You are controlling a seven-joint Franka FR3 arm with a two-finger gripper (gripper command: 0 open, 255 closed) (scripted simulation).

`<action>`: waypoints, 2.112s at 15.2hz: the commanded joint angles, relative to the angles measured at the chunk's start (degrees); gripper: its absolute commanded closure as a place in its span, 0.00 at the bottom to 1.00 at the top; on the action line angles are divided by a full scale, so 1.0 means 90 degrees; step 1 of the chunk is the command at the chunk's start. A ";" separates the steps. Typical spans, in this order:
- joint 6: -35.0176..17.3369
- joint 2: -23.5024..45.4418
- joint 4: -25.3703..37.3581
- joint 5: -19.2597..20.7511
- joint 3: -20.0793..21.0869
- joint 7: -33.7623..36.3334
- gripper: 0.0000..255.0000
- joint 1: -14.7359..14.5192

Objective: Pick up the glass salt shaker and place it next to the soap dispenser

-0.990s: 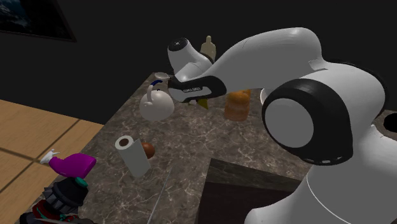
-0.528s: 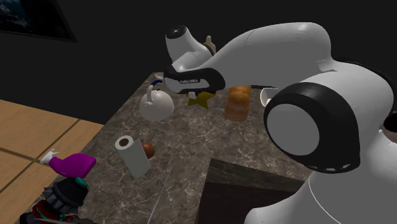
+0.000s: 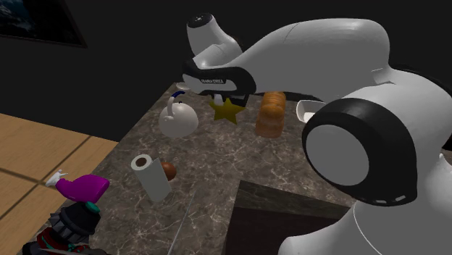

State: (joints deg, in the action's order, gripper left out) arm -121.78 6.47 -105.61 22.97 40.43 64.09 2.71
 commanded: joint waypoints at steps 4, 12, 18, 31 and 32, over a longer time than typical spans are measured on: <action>0.0390 -0.0074 0.0357 -0.0138 0.0026 -0.0168 1.00 0.0000; 0.1021 -0.0115 0.0986 -0.0267 0.0057 -0.0382 1.00 -0.0022; 0.1529 -0.0067 0.1541 -0.0285 0.0084 -0.0501 1.00 -0.0066; 0.0878 -0.2011 -0.0199 -0.1912 -0.0989 -0.2627 1.00 0.0782; 0.0829 -0.2148 -0.0344 -0.2014 -0.1121 -0.2824 1.00 0.0819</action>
State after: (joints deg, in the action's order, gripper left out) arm -113.69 -11.74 -107.43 5.78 31.50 40.60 9.67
